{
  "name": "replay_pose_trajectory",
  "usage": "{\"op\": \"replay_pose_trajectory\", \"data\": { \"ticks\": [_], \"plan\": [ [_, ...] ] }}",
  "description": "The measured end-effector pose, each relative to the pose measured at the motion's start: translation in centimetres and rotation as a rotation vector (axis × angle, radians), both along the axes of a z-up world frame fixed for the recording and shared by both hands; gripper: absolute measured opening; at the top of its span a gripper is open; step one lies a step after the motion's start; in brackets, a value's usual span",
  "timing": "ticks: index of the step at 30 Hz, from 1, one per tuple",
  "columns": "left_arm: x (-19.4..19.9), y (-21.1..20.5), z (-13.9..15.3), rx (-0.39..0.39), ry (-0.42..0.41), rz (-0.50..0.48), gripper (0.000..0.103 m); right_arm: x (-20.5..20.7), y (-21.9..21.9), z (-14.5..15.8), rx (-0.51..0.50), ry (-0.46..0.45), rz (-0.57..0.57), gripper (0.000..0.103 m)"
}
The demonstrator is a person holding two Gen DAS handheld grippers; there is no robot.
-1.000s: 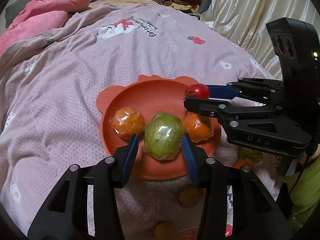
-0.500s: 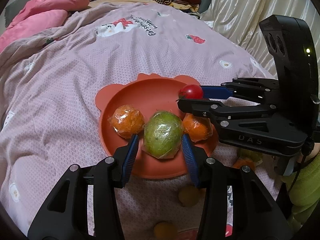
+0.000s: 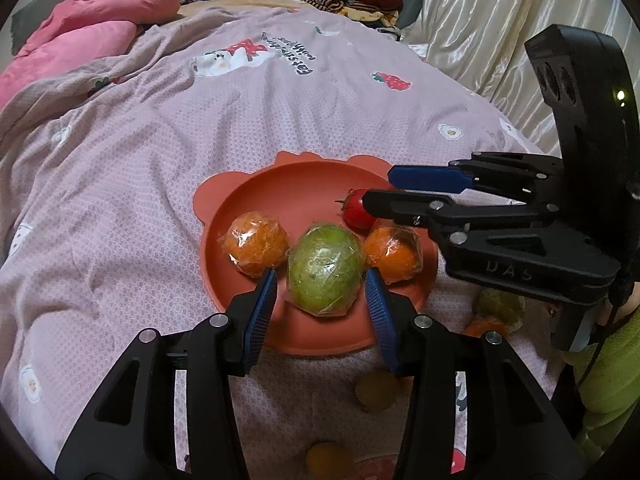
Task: Organize fruits
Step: 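Lower the green fruit into the plate with the left tool while the right tool releases the tomato, then withdraw both open tools from the plate toward the loose fruits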
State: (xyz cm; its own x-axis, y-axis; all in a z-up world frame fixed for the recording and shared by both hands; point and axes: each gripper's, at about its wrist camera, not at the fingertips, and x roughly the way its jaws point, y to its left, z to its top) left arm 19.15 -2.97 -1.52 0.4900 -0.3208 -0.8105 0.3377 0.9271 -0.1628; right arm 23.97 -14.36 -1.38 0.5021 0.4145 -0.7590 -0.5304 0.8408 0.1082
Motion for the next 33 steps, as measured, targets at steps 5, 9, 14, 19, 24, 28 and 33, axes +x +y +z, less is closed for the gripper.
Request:
{"op": "replay_pose_trajectory", "data": {
  "ticks": [5, 9, 14, 19, 24, 28, 33],
  "plan": [
    [-0.2, 0.0, 0.4, -0.003, -0.009, 0.0, 0.043, -0.4, -0.6, 0.8, 0.013, -0.018, -0.013, 0.04],
    [-0.4, 0.1, 1.0, -0.007, -0.02, 0.0, 0.044, -0.9, -0.9, 1.5, 0.025, -0.03, -0.016, 0.046],
    [-0.8, 0.3, 1.8, -0.012, -0.037, -0.002, 0.049, -1.8, -1.4, 2.4, 0.043, -0.049, -0.024, 0.052],
    [-1.0, 0.8, 2.3, -0.001, -0.054, 0.015, 0.057, -2.6, -2.0, 3.1, 0.059, -0.071, -0.034, 0.06],
    [-1.2, 1.4, 3.1, 0.007, -0.078, 0.044, 0.066, -3.1, -2.6, 3.6, 0.068, -0.085, -0.051, 0.066],
    [-1.4, 1.8, 3.6, 0.009, -0.091, 0.061, 0.072, -3.9, -3.0, 4.2, 0.078, -0.104, -0.061, 0.073],
    [-1.9, 2.2, 4.4, 0.009, -0.113, 0.082, 0.082, -4.7, -3.1, 4.9, 0.076, -0.129, -0.064, 0.079]
  ]
}}
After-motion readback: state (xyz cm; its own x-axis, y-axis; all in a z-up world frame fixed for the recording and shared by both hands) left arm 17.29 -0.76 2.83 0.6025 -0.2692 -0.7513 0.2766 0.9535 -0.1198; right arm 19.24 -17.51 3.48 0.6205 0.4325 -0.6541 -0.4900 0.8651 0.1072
